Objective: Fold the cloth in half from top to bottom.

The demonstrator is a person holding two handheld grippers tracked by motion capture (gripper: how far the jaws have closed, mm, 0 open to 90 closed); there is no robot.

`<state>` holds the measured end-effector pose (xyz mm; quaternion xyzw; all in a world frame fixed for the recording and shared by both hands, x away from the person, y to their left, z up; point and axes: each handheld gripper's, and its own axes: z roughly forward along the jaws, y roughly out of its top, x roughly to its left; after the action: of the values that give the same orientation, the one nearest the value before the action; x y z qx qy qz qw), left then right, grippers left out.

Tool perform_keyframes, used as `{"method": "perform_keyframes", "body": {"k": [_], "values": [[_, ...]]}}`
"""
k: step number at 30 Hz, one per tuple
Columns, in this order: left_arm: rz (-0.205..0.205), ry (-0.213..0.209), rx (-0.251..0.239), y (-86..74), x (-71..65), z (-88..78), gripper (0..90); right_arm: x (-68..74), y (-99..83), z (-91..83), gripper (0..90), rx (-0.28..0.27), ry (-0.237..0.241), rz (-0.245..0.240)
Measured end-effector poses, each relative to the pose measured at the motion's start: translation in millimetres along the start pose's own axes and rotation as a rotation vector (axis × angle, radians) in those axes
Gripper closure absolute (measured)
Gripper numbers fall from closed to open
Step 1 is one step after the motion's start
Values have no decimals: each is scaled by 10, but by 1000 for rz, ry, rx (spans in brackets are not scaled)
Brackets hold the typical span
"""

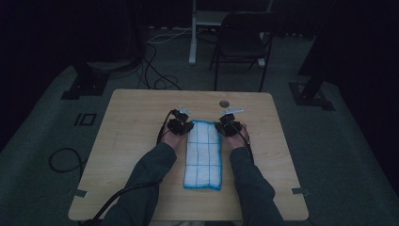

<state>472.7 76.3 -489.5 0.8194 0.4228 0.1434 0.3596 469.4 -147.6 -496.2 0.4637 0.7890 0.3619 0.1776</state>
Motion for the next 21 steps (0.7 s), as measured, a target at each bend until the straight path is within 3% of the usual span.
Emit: {"method": "perform_keyframes", "body": {"k": [17, 21], "values": [[-4, -37, -50, 38, -31, -210, 861, 65, 25, -228, 854, -50, 27, -46], [-30, -53, -68, 18, -34, -265, 861, 108, 14, -291, 854, -67, 24, -65]]}}
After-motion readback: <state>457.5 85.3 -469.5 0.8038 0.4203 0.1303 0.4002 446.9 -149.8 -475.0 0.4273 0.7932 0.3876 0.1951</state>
